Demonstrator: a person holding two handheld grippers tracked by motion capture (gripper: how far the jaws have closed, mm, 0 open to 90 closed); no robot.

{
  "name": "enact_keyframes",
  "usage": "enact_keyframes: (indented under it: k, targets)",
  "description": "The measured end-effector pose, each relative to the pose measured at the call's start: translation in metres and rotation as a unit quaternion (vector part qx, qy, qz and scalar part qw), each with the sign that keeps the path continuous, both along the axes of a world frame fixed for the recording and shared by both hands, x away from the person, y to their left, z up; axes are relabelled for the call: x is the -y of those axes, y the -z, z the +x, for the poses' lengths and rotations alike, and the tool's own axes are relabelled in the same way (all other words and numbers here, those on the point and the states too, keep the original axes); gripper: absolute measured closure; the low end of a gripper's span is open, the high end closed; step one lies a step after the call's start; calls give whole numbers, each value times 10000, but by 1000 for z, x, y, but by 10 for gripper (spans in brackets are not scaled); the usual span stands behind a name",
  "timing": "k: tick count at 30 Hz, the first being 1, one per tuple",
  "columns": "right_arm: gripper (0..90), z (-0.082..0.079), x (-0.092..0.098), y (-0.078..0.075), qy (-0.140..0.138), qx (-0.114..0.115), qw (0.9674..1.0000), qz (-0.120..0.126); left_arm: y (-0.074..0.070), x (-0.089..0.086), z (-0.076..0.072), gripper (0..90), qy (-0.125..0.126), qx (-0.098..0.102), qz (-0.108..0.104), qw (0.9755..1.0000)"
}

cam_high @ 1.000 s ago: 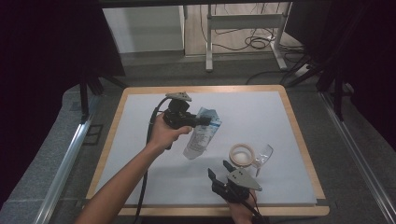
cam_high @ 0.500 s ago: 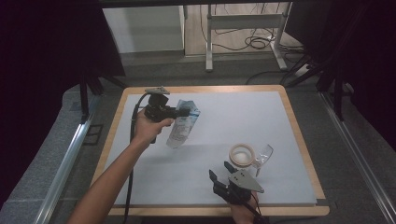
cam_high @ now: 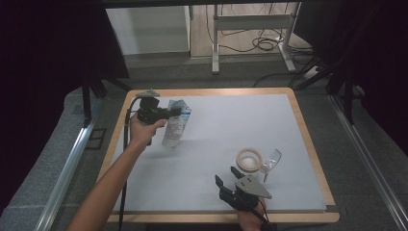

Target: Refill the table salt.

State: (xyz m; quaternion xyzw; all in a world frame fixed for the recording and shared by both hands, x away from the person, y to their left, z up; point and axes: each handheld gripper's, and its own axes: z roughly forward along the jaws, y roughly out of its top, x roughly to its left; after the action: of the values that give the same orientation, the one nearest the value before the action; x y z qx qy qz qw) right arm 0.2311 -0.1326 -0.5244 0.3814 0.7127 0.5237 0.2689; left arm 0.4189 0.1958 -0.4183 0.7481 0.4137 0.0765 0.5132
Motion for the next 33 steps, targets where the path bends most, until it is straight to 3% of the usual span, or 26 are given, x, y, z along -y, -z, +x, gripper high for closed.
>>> enact_keyframes:
  k: [9, 18, 25, 33]
  targets:
    - [376, 0, 1, 0, -4, 25, 10000, -7, 16, -17, 9, 900, -331, -56, -70, 9994]
    - [376, 0, 0, 1, 1, 32, 10000, -15, 27, -47, 3, 893, -600, -53, -48, 9982]
    - [376, 0, -1, 1, -7, 35, 10000, -27, 28, -66, -9, 872, -619, 65, 288, 9976]
    - [376, 0, -3, 1, -35, 41, 10000, -22, 29, -61, -14, 813, -473, 130, 558, 9972]
